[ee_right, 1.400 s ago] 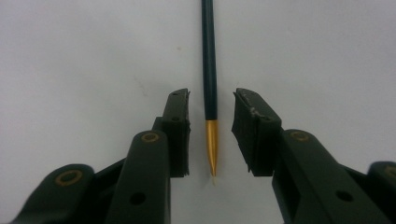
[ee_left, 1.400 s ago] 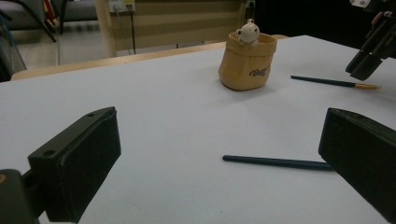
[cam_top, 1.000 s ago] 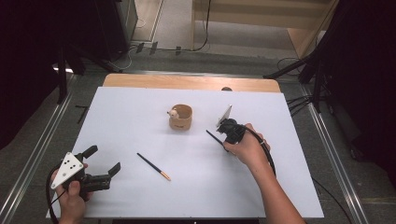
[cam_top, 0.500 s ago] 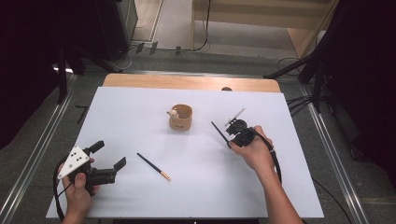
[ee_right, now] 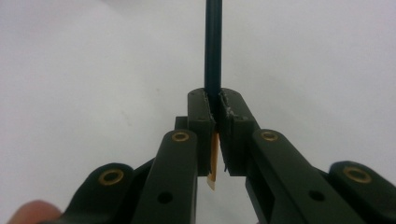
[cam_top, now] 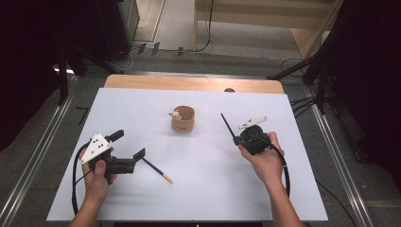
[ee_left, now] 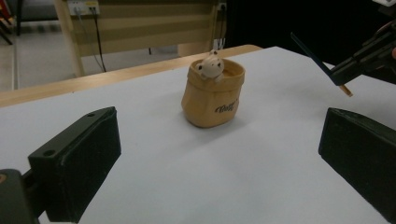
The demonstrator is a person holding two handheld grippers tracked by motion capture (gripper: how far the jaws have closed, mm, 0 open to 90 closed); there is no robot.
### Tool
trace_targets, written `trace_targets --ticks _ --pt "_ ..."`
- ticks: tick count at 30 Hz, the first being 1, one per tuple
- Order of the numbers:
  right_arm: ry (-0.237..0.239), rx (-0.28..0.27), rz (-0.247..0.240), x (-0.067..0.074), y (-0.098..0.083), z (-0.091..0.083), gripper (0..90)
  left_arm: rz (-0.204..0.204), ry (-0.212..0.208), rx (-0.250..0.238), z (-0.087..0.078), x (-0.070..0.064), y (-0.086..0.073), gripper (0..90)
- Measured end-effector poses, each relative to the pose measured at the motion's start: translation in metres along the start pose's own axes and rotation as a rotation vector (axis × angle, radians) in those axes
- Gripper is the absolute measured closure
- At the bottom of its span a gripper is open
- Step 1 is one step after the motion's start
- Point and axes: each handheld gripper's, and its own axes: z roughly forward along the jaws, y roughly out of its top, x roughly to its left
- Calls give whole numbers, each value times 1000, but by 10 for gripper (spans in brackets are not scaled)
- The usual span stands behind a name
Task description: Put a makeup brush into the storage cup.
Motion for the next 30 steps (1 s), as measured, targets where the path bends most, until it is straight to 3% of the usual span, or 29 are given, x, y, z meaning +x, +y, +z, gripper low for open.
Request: trace_targets --ticks 12,19,22,25,30 --pt "-90 -149 -15 17 -11 -6 850 12 -65 8 37 -6 16 4" --pt "-138 -216 -93 32 -11 -7 850 26 -131 29 48 -14 21 3" --pt "-152 -239 -134 41 -11 -8 850 10 -195 20 48 -18 22 3" --pt "-169 -253 -166 49 -12 -9 850 4 -224 10 48 -22 27 3" --pt "-214 -275 -209 60 -13 -11 849 8 -254 35 50 -29 30 3"
